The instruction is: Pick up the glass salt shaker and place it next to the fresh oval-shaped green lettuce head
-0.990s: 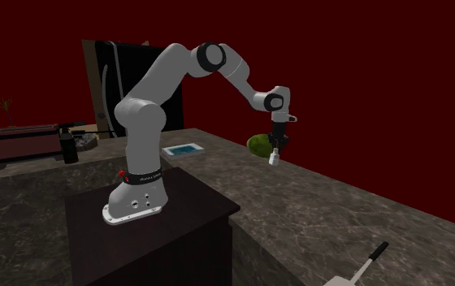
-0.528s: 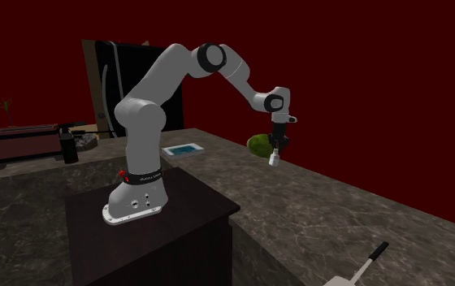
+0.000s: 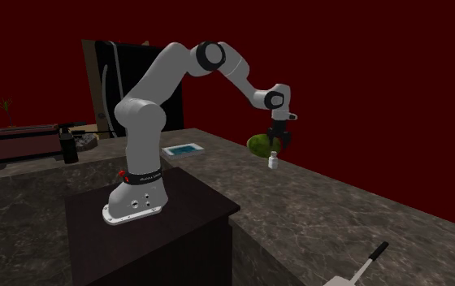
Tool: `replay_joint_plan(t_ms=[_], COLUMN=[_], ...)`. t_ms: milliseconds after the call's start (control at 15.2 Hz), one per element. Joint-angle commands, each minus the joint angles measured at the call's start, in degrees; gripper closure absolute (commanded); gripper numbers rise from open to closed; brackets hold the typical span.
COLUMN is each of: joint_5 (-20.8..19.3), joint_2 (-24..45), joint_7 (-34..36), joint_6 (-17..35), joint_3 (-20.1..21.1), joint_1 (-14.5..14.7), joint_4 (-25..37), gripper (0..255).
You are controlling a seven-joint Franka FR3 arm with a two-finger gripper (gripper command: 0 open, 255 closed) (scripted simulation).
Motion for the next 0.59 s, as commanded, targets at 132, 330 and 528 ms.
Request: replay_joint_plan(t_ms=[132, 330, 528], joint_5=[-0.7, -0.7, -0.7], joint_2=[-2.7, -2.7, -2.7], joint_7=[0.4, 0.4, 0.4], joint_6=[-3.6, -3.6, -3.6], joint_3=[-0.5, -0.5, -0.5], joint_1=[0.2, 0.2, 0.2], joint_4=[0.9, 0.9, 0.9], gripper=[0, 0, 0])
